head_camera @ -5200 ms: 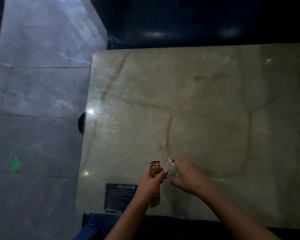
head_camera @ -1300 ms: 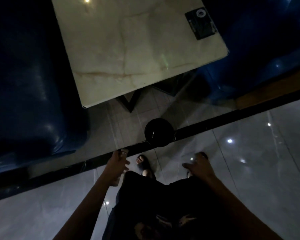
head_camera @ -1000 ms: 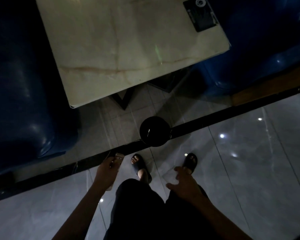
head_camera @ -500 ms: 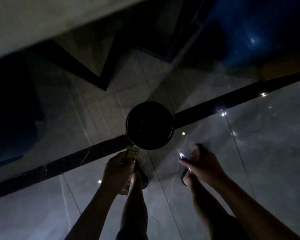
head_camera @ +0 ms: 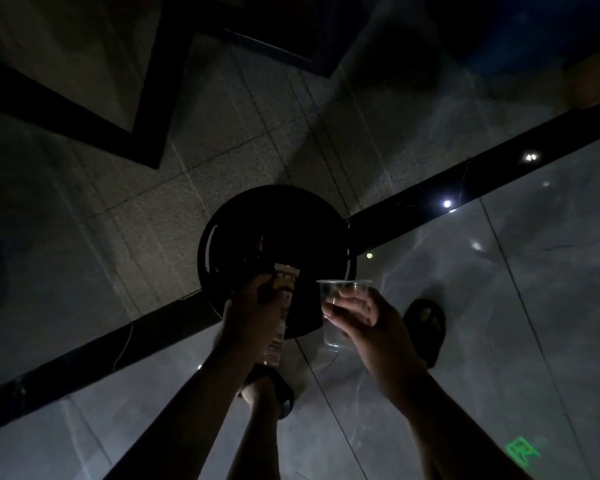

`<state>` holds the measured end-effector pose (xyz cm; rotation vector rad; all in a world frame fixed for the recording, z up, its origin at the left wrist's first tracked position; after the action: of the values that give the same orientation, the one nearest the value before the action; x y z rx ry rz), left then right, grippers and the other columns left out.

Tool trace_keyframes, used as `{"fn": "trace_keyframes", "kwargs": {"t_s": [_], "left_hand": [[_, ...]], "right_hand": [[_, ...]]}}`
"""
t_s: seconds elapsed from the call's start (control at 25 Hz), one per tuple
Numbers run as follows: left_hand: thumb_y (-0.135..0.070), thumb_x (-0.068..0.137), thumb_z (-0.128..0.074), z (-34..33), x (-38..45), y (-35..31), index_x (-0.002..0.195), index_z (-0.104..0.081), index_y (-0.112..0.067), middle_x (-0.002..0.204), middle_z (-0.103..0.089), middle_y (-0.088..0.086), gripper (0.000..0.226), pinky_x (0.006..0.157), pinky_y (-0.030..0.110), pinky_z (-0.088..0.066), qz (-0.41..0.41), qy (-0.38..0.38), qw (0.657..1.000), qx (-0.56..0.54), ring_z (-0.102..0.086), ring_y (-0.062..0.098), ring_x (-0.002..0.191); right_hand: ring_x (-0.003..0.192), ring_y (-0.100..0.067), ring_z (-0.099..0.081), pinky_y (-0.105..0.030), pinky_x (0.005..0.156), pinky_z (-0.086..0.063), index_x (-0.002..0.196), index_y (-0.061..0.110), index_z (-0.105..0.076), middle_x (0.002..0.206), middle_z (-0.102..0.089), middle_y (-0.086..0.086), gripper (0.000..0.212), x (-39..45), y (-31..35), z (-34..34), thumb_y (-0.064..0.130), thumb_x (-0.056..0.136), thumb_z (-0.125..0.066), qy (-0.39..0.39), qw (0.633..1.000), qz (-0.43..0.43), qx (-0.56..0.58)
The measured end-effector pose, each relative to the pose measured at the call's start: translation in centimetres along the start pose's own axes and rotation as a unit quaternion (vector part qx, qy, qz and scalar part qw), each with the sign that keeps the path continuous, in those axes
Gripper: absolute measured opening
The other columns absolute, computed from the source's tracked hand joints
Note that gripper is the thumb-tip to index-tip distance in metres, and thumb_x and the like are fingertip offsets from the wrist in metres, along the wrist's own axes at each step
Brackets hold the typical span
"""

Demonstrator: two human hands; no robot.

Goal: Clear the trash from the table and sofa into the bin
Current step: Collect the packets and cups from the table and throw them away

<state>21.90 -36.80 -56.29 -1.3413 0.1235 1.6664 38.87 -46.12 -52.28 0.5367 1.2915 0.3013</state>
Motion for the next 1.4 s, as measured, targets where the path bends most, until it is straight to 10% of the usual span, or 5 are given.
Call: {"fn": "trace_keyframes", "kwargs": {"t_s": [0.28,0.52,0.84,1.04,1.4], "left_hand": [[-0.03,0.091,-0.062,-0.9,4.3,-2.4,0.11,-0.068,-0.024,0.081,-0.063,-0.011,0.021,0.044,0.005,-0.038,0.004,-0.09,0.996,0.014,-0.052,-0.01,0.055],[-0.035,0.093,-0.056,-0.8,0.8,-2.8,0.126,-0.057,-0.02,0.124,-0.061,0.001,0.036,0.068,-0.009,-0.033,-0.133,-0.047,0.983,0.115,-0.053,-0.007,0.093],[-0.085,0.067,-0.049,4.8,-2.7,1.7,0.155,-0.002,-0.019,0.163,0.005,0.015,0.12,0.118,0.052,-0.022,-0.196,-0.08,0.898,0.385,0.0,0.033,0.151],[-0.082,0.066,-0.052,5.1,-2.6,2.0,0.154,0.009,-0.029,0.161,0.022,0.008,0.119,0.116,0.055,-0.028,-0.199,-0.035,0.924,0.325,0.005,0.033,0.15],[-0.068,0.071,-0.063,4.6,-3.0,1.0,0.154,0.011,-0.023,0.161,0.019,0.01,0.12,0.119,0.044,-0.011,-0.202,-0.072,0.919,0.332,0.009,0.029,0.15]], "right_hand": [[0.104,-0.001,-0.066,-0.035,0.095,-0.055,0.115,0.025,-0.058,0.115,-0.07,0.01,0.066,0.4,-0.5,0.2,0.062,0.062,-0.07,0.022,0.999,0.029,0.005],[0.101,-0.002,-0.067,-0.034,0.091,-0.056,0.115,0.029,-0.056,0.118,-0.067,0.011,0.066,0.3,-0.1,0.4,0.065,0.062,-0.07,0.039,0.998,0.032,-0.034],[0.102,0.004,-0.059,-0.016,0.08,-0.048,0.134,0.036,-0.044,0.116,-0.06,0.021,0.081,0.0,1.5,0.0,0.074,0.066,-0.066,0.072,0.965,0.079,-0.24],[0.09,-0.002,-0.063,-0.024,0.076,-0.054,0.128,0.037,-0.039,0.097,-0.058,0.018,0.074,1.2,5.1,-1.1,0.066,0.067,-0.071,-0.003,0.959,0.134,-0.251],[0.128,-0.024,-0.051,-0.034,0.101,-0.047,0.148,0.017,-0.036,0.143,-0.052,-0.006,0.085,3.5,7.8,-4.5,0.052,0.079,-0.072,-0.03,0.909,0.155,-0.385]]}}
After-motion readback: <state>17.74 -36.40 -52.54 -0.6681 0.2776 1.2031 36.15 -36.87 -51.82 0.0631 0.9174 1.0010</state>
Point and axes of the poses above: each hand's wrist, its own x-axis towards the middle knuckle, its own z-axis out of the back of the hand, y = z × x, the point moved 4 cm from there along x, towards the middle knuckle
